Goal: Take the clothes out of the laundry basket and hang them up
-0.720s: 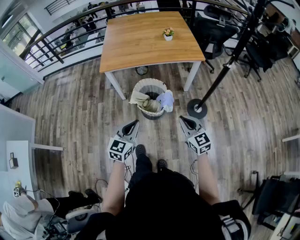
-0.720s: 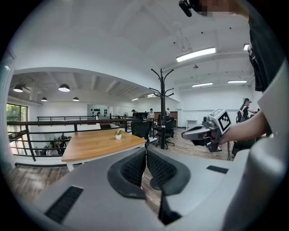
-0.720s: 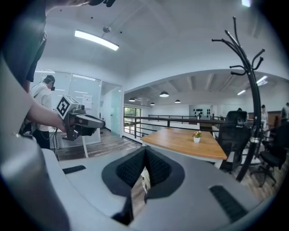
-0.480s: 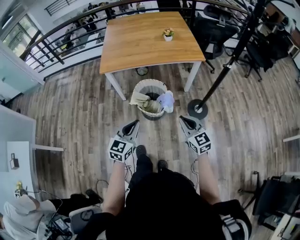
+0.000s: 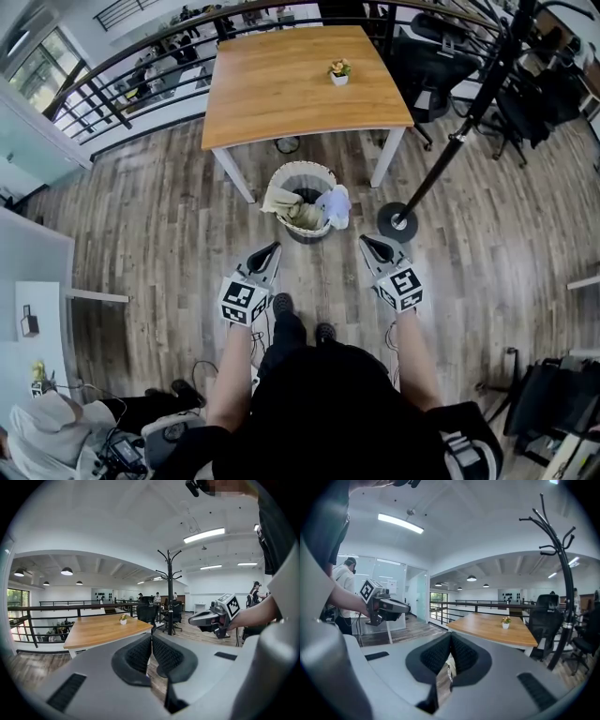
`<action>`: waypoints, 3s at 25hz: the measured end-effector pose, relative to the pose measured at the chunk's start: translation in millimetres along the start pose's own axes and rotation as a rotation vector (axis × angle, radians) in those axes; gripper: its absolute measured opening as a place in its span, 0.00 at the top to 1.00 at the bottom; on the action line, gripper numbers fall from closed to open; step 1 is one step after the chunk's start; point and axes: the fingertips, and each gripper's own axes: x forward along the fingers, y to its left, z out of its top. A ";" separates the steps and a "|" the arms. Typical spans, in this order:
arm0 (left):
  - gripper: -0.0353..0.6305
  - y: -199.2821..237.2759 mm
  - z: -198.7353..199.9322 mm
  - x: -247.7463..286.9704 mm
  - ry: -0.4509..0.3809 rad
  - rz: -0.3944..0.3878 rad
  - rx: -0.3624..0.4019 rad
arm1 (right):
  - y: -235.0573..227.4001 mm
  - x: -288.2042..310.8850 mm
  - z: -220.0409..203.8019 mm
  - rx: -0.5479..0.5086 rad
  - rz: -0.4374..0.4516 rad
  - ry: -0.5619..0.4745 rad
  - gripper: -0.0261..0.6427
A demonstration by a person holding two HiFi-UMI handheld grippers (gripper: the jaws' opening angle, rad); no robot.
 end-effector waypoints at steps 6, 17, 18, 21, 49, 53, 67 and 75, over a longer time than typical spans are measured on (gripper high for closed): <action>0.91 -0.1 -2.9 0.4 0.004 0.006 -0.003 | -2.7 -0.6 -1.5 0.010 -0.008 0.008 0.95; 0.91 -6.3 -9.6 6.8 0.027 -0.012 0.025 | 0.1 6.0 -5.9 0.005 0.019 0.017 0.84; 0.91 -6.2 -10.2 6.7 0.029 -0.013 0.025 | 0.4 6.5 -4.7 0.005 0.021 0.012 0.80; 0.91 -4.6 -9.7 6.4 0.026 -0.010 0.030 | -0.1 8.5 -3.1 0.007 0.028 0.000 0.73; 0.63 90.8 -26.8 19.0 0.067 -0.022 -0.004 | -0.1 94.3 2.6 0.063 -0.024 0.049 0.55; 0.63 127.4 -29.1 24.7 0.073 -0.043 -0.011 | -0.4 124.9 8.0 0.079 -0.058 0.056 0.55; 0.63 221.7 -56.0 55.0 0.126 -0.132 -0.049 | 5.5 204.5 2.9 0.137 -0.154 0.102 0.55; 0.63 237.4 -77.0 83.3 0.188 -0.128 -0.060 | -16.4 227.3 -19.1 0.183 -0.149 0.130 0.55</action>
